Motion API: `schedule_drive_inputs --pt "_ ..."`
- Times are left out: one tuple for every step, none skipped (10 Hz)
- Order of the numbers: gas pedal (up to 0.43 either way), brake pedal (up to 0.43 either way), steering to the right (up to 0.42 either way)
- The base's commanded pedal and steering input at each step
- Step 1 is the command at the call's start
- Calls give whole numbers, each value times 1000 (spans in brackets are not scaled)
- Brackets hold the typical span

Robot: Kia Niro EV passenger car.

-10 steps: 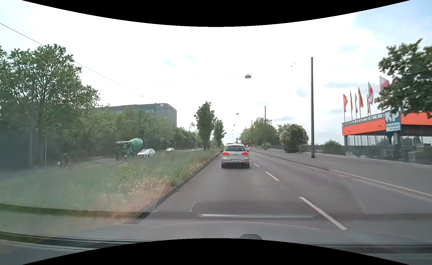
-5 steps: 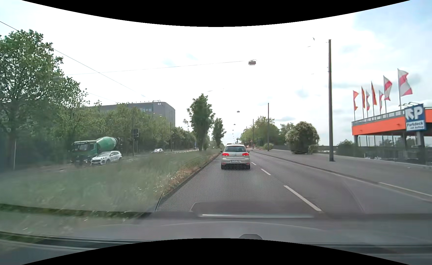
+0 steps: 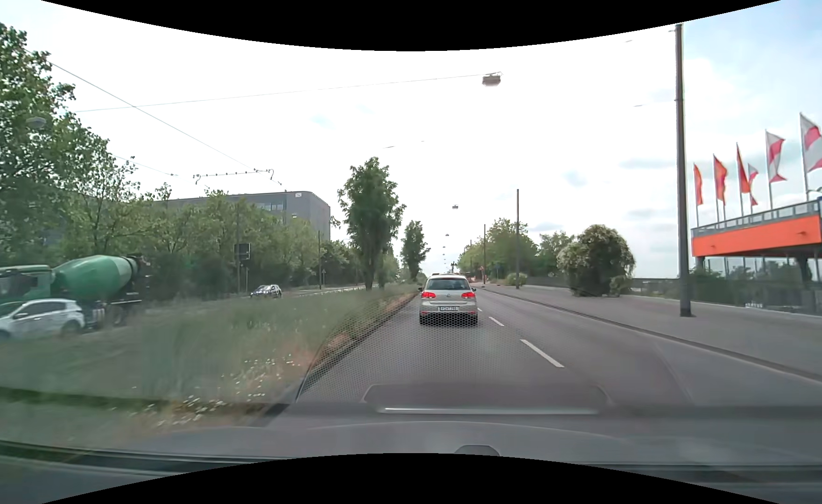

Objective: Follow the waypoints while adhering to traffic rules and regulations

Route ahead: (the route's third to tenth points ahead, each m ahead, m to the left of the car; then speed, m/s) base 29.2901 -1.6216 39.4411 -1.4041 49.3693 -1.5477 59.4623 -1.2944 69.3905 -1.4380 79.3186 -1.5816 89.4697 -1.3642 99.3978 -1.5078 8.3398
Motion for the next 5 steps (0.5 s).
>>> schedule_drive_inputs --pt "110 0 -6" --pt "110 0 -5" --pt "110 0 -5" --pt "110 0 -5" --pt "110 0 -5"
